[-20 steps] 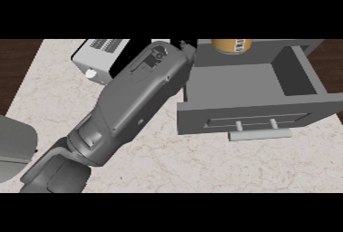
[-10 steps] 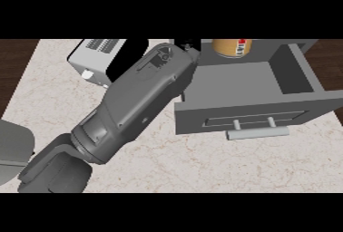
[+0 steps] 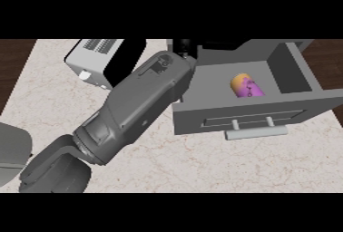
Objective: Pick up the can, place it into the drawer and close the drawer
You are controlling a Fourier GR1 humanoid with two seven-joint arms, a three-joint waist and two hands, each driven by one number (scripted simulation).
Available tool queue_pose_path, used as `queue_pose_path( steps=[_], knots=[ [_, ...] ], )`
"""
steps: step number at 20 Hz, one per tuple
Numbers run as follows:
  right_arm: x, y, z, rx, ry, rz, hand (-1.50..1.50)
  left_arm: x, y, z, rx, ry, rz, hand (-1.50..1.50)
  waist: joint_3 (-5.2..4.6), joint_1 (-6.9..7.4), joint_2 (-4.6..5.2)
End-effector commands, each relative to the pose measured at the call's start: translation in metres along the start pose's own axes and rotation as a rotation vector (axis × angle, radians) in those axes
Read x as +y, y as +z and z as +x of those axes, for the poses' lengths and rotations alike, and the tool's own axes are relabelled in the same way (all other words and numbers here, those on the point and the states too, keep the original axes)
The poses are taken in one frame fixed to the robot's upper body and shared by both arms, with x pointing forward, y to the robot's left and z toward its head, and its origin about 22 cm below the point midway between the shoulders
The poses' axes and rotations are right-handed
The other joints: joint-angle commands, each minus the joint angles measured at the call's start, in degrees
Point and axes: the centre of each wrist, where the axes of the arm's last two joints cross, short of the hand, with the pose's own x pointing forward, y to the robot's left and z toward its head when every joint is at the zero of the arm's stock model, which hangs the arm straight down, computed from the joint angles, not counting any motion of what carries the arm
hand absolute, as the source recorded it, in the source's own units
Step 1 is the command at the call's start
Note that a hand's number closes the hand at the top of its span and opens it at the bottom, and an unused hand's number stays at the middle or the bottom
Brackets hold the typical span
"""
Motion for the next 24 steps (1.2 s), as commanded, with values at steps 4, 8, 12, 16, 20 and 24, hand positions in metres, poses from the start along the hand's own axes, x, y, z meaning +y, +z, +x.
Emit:
queue_pose_path(
  steps=[4, 8, 12, 16, 20, 24],
  knots=[
    [-0.005, -0.001, -0.001, -0.014, 0.012, 0.003, -1.50, -0.008, 0.001, 0.011, -0.010, 0.004, 0.043, -1.50, 0.06, -0.99, 0.07],
    [0.011, 0.003, -0.002, 0.002, -0.011, 0.035, -1.50, 0.003, 0.002, -0.015, -0.019, 0.018, 0.046, -1.50, -0.01, -0.34, 0.10],
    [0.002, -0.008, 0.017, -0.150, 0.182, 0.041, -1.50, -0.003, 0.003, -0.004, -0.028, 0.037, 0.037, -1.50, 0.00, 0.15, -0.01],
    [0.013, -0.016, 0.031, -0.211, 0.317, 0.133, -1.50, 0.001, 0.000, -0.004, -0.061, 0.077, 0.034, -1.50, -0.01, 0.29, 0.45],
    [0.030, -0.020, 0.042, -0.278, 0.388, 0.164, -1.50, 0.006, 0.002, -0.019, -0.093, 0.089, 0.018, -1.50, -0.09, 1.25, 0.19],
    [0.048, -0.040, 0.051, -0.312, 0.481, 0.177, -1.50, -0.010, 0.003, 0.015, -0.128, 0.087, 0.017, -1.50, -0.11, 2.17, 0.27]
  ],
)
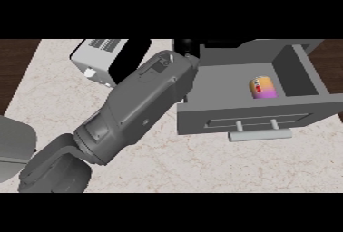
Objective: Pick up the can, place it into the drawer and close the drawer
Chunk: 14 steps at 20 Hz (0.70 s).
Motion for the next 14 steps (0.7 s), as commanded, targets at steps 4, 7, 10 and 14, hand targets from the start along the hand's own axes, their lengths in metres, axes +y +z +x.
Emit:
queue_pose_path(
  steps=[4, 7, 10, 14],
  knots=[
    [0.031, -0.025, 0.010, -0.032, 0.198, 0.062, -1.50, -0.011, 0.005, 0.014, -0.020, 0.029, -0.017, -1.50, -0.03, 1.90, -0.38],
    [0.047, -0.047, -0.003, -0.034, 0.257, 0.088, -1.50, -0.009, 0.005, 0.010, 0.010, 0.034, -0.028, -1.50, -0.03, 3.01, -0.51],
    [0.068, -0.073, 0.004, -0.075, 0.345, 0.108, -1.50, -0.006, 0.005, 0.007, 0.027, 0.051, -0.014, -1.50, -0.10, 3.95, -0.51],
    [0.088, -0.097, -0.024, -0.070, 0.412, 0.106, -1.50, -0.010, 0.001, 0.020, 0.050, 0.064, -0.003, -1.50, -0.05, 4.42, -0.88]
  ],
)
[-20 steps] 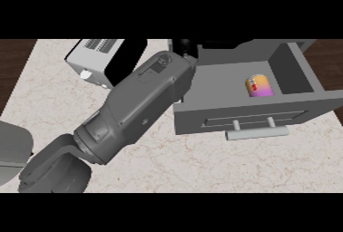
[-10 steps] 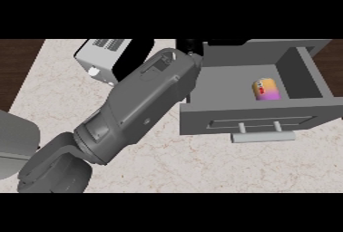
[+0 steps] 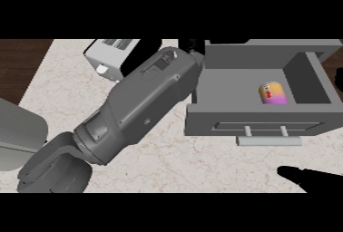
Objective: Pick up the can, place it into the drawer and close the drawer
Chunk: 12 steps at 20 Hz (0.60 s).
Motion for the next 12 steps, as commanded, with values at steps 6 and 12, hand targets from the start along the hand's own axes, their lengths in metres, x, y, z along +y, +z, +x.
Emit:
queue_pose_path(
  steps=[6, 12],
  knots=[
    [0.058, -0.061, -0.027, -0.045, 0.199, 0.079, -1.50, 0.011, -0.005, 0.010, -0.003, -0.032, 0.026, -1.50, 0.02, 1.25, -0.46],
    [0.099, -0.094, -0.035, -0.071, 0.347, 0.172, -1.50, 0.031, -0.015, 0.026, 0.003, -0.015, 0.046, -1.50, 0.00, 1.44, -0.47]
  ],
)
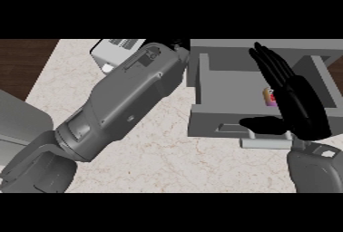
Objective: Pick up the can, place it into the drawer and close the drawer
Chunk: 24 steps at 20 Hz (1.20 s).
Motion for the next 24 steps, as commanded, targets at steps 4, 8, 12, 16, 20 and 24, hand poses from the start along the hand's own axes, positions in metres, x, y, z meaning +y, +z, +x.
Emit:
queue_pose_path(
  steps=[4, 8, 12, 16, 20, 24],
  knots=[
    [0.046, -0.035, -0.009, -0.007, 0.225, 0.114, -1.50, 0.029, -0.004, -0.002, -0.023, -0.029, 0.025, -1.50, -0.02, 0.94, -0.17],
    [0.074, -0.049, -0.019, 0.034, 0.240, 0.103, -1.50, 0.033, 0.000, 0.003, 0.009, -0.041, 0.027, -1.50, 0.01, 0.39, -0.20],
    [0.089, -0.074, -0.030, 0.075, 0.264, 0.115, -1.50, 0.077, -0.018, 0.017, -0.002, -0.028, 0.053, -1.50, 0.02, 0.94, 0.24],
    [0.114, -0.066, -0.056, 0.089, 0.345, 0.118, -1.50, 0.073, -0.010, 0.026, -0.032, -0.031, 0.046, -1.50, 0.06, 1.27, 0.31],
    [0.121, -0.076, -0.061, 0.100, 0.362, 0.074, -1.50, 0.088, -0.011, 0.034, -0.013, -0.029, 0.073, -1.50, 0.07, 0.89, 0.31],
    [0.133, -0.073, -0.071, 0.126, 0.361, 0.037, -1.50, 0.088, -0.002, 0.025, -0.009, -0.022, 0.045, -1.50, 0.10, 1.38, 0.58]
  ],
)
